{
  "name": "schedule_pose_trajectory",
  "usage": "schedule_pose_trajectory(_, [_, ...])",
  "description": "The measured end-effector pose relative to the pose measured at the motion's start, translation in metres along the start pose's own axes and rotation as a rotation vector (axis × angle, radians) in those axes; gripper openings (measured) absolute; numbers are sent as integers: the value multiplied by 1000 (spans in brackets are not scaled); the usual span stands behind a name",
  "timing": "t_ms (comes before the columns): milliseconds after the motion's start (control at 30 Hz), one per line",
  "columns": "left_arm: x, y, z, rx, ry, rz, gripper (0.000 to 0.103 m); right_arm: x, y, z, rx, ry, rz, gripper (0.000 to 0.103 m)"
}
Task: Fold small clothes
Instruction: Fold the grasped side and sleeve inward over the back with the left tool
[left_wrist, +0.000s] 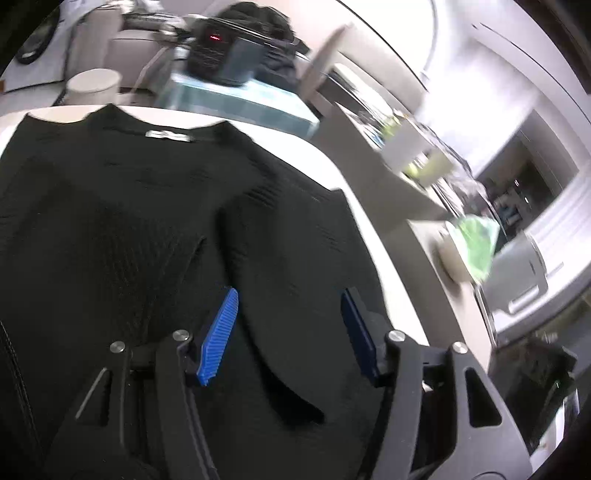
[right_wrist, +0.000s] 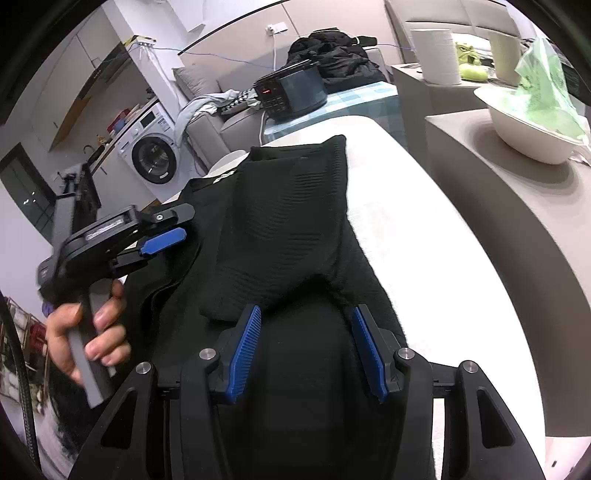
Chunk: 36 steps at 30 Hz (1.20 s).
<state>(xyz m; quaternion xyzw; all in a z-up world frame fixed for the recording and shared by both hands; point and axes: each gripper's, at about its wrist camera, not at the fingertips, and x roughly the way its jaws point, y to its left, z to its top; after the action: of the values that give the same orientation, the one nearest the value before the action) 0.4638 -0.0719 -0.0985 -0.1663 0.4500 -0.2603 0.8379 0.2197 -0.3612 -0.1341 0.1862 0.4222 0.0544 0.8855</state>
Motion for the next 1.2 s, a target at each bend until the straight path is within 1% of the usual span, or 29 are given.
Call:
schedule_pose_trajectory(67, [-7, -4, -6, 9, 2, 2, 55, 1, -3, 0, 4, 3, -1, 53])
schedule_pose_trajectory(133, [-17, -1, -12, -3, -14, 15, 55, 2, 0, 0, 1, 7, 8, 53])
schedule_pose_trajectory(200, [-36, 11, -18, -26, -46, 52, 55, 6, 4, 1, -11, 14, 18, 53])
schedule_pose_trajectory(300, [-68, 41, -29, -66, -105, 168, 55, 16, 14, 0, -32, 45, 38, 53])
schedule_pose_trajectory(333, [-79, 56, -33, -87, -128, 232, 55, 19, 16, 0, -40, 58, 44, 53])
schedule_pose_trajectory(400, [-92, 83, -38, -131, -148, 330, 55, 27, 20, 0, -46, 74, 52, 53])
schedule_pose_trajectory(433, [-96, 95, -37, -147, -151, 358, 55, 30, 21, 1, -48, 76, 44, 53])
schedule_pose_trajectory(500, [-102, 122, -36, -182, -153, 451, 55, 29, 21, 5, -55, 65, 21, 53])
schedule_pose_trajectory(533, [-103, 133, -34, -198, -148, 473, 55, 28, 17, 10, -49, 50, -2, 53])
schedule_pose_trajectory(633, [-100, 153, -31, -210, -123, 499, 55, 26, 7, 23, -26, 26, -59, 53])
schedule_pose_trajectory(733, [-94, 153, -29, -167, -114, 525, 55, 37, -1, 36, -17, 20, -104, 53])
schedule_pose_trajectory(767, [-92, 151, -27, -143, -108, 545, 48, 44, -3, 39, -14, 31, -107, 53])
schedule_pose_trajectory(800, [-89, 149, -26, -132, -107, 565, 30, 55, -6, 43, -10, 57, -115, 53])
schedule_pose_trajectory(833, [-90, 151, -25, -125, -105, 606, 19, 66, -8, 47, -10, 75, -113, 53])
schedule_pose_trajectory(867, [-93, 155, -24, -132, -109, 618, 4, 74, -9, 49, -13, 92, -117, 53])
schedule_pose_trajectory(900, [-98, 159, -22, -153, -119, 603, 3, 79, -10, 51, -20, 92, -123, 53])
schedule_pose_trajectory(933, [-98, 163, -19, -172, -125, 593, 3, 81, -7, 55, -41, 75, -139, 52])
schedule_pose_trajectory(1033, [-118, 186, -19, -227, -168, 653, 2, 86, -5, 59, -47, 88, -135, 52])
schedule_pose_trajectory(1100, [-135, 203, -21, -288, -201, 681, 2, 88, -4, 61, -57, 92, -133, 52])
schedule_pose_trajectory(1133, [-141, 209, -21, -317, -210, 672, 2, 89, -4, 62, -59, 94, -128, 52])
schedule_pose_trajectory(1200, [-149, 218, -23, -369, -208, 627, 3, 90, -4, 60, -60, 94, -121, 52])
